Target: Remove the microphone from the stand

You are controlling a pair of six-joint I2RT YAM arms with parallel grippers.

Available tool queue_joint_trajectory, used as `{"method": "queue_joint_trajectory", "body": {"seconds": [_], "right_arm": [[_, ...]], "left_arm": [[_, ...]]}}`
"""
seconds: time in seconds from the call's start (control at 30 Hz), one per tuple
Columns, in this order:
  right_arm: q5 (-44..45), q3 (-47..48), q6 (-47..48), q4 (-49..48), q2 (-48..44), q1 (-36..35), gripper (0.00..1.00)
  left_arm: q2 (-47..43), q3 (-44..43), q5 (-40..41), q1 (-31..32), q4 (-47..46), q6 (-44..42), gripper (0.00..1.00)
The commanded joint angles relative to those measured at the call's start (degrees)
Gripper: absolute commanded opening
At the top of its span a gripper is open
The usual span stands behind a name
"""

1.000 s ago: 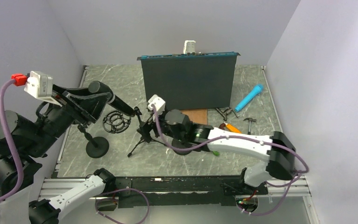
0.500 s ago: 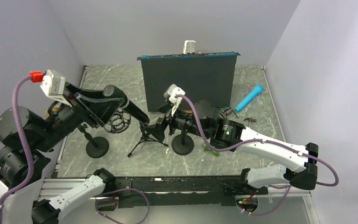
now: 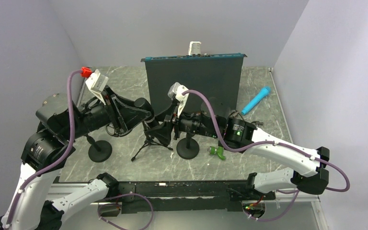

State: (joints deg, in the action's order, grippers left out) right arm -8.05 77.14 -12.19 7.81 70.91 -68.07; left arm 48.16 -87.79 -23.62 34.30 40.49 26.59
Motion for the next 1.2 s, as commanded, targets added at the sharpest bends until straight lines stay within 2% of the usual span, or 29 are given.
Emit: {"method": "queue_joint_trajectory", "body": {"seconds": [0.0, 0.1, 0.23, 0.33, 0.37, 0.47, 0.57, 0.67, 0.83, 0.97, 1.17], "right_arm": [[-0.76, -0.04, -1.78, -1.27, -1.05, 0.04, 0.56], [-0.10, -0.93, -2.60, -1.83, -1.58, 0.05, 0.47], [0.32, -1.82, -2.91, -2.54, -2.37, 0.05, 0.41], [0.32, -1.70, -3.41, -2.52, -2.61, 0.05, 0.30], [0.06, -1.58, -3.45, -2.46, -2.67, 0.05, 0.26], [0.76, -2.13, -3.42, -2.83, -3.28, 0.05, 0.15], [3.00, -1.27, -2.56, -1.10, -3.80, 0.05, 0.08], [5.78, -0.35, -0.31, 1.23, -5.11, 0.00, 0.03], [19.55, 0.32, 4.53, 5.11, -9.12, 0.05, 0.00], [39.60, -0.51, 8.56, 7.50, -12.46, 0.18, 0.00], [67.03, -8.64, 16.97, 1.23, -19.01, 3.05, 0.00]], "left_arm": [[-0.84, -0.31, -2.50, -0.05, -4.44, 1.23, 0.00], [-1.04, 0.69, -2.98, -0.06, -5.72, 2.02, 0.00], [-0.71, 0.54, -4.03, -0.08, -6.48, 2.04, 0.00], [-0.63, 0.43, -3.75, -0.07, -6.75, 2.31, 0.00], [-0.62, 0.34, -3.72, -0.03, -6.68, 2.40, 0.07], [-0.78, 0.08, -2.89, -0.03, -5.66, 1.56, 0.48], [-2.10, 0.30, 0.32, -0.04, -4.72, 0.90, 0.83], [-3.35, 0.02, 2.59, -0.05, -3.50, -0.53, 0.96], [-5.14, -0.54, 7.64, -0.06, -0.46, -2.24, 0.99], [-6.49, 0.70, 8.60, -0.07, -0.04, -2.67, 0.99], [-7.90, 1.87, 11.19, -0.03, 1.22, -2.84, 0.99]]}}
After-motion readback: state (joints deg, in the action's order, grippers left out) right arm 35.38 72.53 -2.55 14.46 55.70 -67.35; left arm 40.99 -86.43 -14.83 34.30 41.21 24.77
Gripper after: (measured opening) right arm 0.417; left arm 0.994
